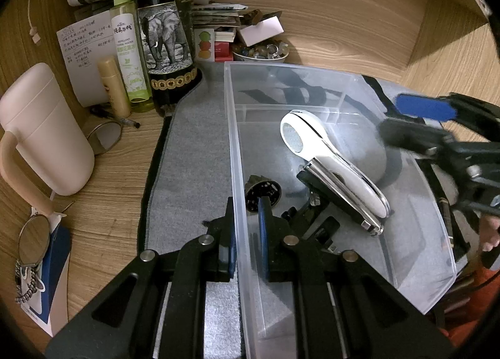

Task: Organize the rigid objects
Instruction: 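Carry the silver tube into the box and release it, then grasp the black-and-gold lighter with the right tool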

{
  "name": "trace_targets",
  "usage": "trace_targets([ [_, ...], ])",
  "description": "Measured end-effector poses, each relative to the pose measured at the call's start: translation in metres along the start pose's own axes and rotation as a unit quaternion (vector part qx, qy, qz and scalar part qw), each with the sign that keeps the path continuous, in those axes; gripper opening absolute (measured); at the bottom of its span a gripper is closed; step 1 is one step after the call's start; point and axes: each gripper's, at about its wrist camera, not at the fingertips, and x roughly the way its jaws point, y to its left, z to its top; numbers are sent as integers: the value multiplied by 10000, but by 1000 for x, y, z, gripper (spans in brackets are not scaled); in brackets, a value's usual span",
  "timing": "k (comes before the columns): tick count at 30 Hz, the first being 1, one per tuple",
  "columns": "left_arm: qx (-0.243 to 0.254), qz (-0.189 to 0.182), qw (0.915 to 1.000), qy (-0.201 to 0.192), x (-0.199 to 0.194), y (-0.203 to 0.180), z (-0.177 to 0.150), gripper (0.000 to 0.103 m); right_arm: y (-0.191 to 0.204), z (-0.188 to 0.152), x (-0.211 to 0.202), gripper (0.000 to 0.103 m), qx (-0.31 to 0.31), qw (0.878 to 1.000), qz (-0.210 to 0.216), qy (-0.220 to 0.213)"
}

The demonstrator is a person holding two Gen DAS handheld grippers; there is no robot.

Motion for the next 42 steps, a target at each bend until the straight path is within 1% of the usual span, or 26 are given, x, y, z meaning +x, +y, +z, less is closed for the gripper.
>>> trace_targets([
  [1,11,5,10000,-2,0,-1,0,11,-4,-2,-7,53,58,9999,-103,-70],
  [2,13,4,10000,-2,0,0,0,11,-7,-5,-13,53,118,9997,-183,-131],
  [5,21,3,10000,-5,0,0,0,11,-22,-15,-32,54,328,9986,-350,-236],
  [9,14,-3,10000,-23,-1,0,-1,11,-45,-34,-56,54,674,9948,-709,-290],
  [16,4,-38,10000,-55,-1,2,-2,11,-75,-76,-76,54,1219,9842,-1287,-45],
  [19,10,-40,10000,-49,-1,2,-2,11,-80,-96,-76,54,1425,9793,-1427,149],
  [22,16,-34,10000,-48,-1,2,-1,11,-80,-114,-71,54,1548,9767,-1448,343],
  [24,19,-32,10000,-48,-1,1,-1,11,-78,-127,-64,54,1653,9759,-1329,521],
  [28,15,-36,10000,-50,-1,1,-1,11,-75,-147,-48,54,1763,9717,-1323,849],
  [30,11,-39,10000,-53,-1,1,-1,11,-77,-156,-42,54,1888,9691,-1300,913],
  [32,14,-36,10000,-53,-1,1,-1,11,-79,-161,-43,54,2022,9677,-1293,767],
  [33,17,-36,10000,-52,-1,1,-1,11,-80,-162,-43,50,2040,9674,-1301,745],
  [34,17,-38,10000,-50,-1,1,-1,11,-79,-161,-44,40,2034,9674,-1334,707],
  [35,16,-41,10000,-50,-1,1,-1,11,-80,-160,-43,36,2036,9672,-1350,695],
  [37,10,-39,10000,-52,-1,1,-1,11,-81,-159,-43,21,2025,9675,-1353,679],
  [42,18,-35,10000,-50,-1,1,-1,11,-80,-156,-43,21,2001,9679,-1376,651],
])
